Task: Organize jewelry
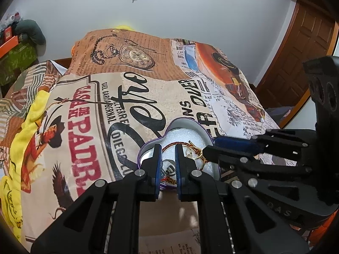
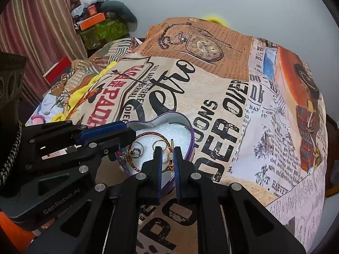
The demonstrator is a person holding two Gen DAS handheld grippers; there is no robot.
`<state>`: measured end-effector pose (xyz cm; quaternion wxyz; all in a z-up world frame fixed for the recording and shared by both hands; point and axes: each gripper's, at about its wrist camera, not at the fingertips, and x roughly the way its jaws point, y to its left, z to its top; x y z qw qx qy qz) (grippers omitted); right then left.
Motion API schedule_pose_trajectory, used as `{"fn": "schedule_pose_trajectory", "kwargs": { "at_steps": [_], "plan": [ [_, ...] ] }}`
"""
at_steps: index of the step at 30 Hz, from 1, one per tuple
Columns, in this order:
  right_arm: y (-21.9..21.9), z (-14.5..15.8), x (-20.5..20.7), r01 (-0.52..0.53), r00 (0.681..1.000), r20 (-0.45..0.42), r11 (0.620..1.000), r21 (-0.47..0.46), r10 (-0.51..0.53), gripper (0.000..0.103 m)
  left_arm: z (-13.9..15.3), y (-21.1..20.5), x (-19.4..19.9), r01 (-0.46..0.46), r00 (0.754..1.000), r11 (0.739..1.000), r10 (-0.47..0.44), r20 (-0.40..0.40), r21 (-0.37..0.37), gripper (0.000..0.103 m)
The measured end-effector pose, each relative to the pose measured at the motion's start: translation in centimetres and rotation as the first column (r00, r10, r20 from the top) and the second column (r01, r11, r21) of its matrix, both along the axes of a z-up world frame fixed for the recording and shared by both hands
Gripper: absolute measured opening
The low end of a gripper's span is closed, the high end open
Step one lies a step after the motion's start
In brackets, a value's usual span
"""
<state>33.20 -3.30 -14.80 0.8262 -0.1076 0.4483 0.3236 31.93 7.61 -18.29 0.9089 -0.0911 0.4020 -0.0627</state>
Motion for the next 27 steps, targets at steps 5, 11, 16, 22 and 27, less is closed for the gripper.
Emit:
{"fn": "schedule_pose_trajectory", "kwargs": {
  "at_steps": [5, 11, 16, 22, 27],
  "plan": [
    [-0.3, 1.2, -0.9, 0.012, 0.998, 0.065, 1.0, -0.008, -0.011, 0.033, 1.1, 0.1, -0.9, -0.016, 1.0, 1.0, 0.015, 0.022, 0.013, 0.012],
    [-1.1, 3.3, -2.4, 0.024, 0.992, 0.124, 1.0, -0.003, -0.024, 0.033, 3.7, 0.2, -2.8, -0.041, 0.996, 0.998, 0.038, 0.078, 0.037, 0.012],
    [-2.3, 6.0, -4.1, 0.044, 0.984, 0.169, 0.998, 0.035, -0.049, 0.032, 7.3, -0.2, -5.5, -0.058, 0.987, 0.996, 0.048, 0.155, 0.061, 0.012],
    [-4.6, 10.6, -7.4, 0.078, 0.964, 0.243, 0.99, 0.121, -0.105, 0.033, 12.5, -0.9, -10.1, -0.079, 0.96, 0.994, 0.055, 0.275, 0.078, 0.012],
    [-6.8, 15.5, -11.6, 0.09, 0.924, 0.345, 0.971, 0.221, -0.164, 0.032, 17.2, -2.0, -15.0, -0.094, 0.914, 0.992, 0.054, 0.402, 0.081, 0.012]
  ]
}}
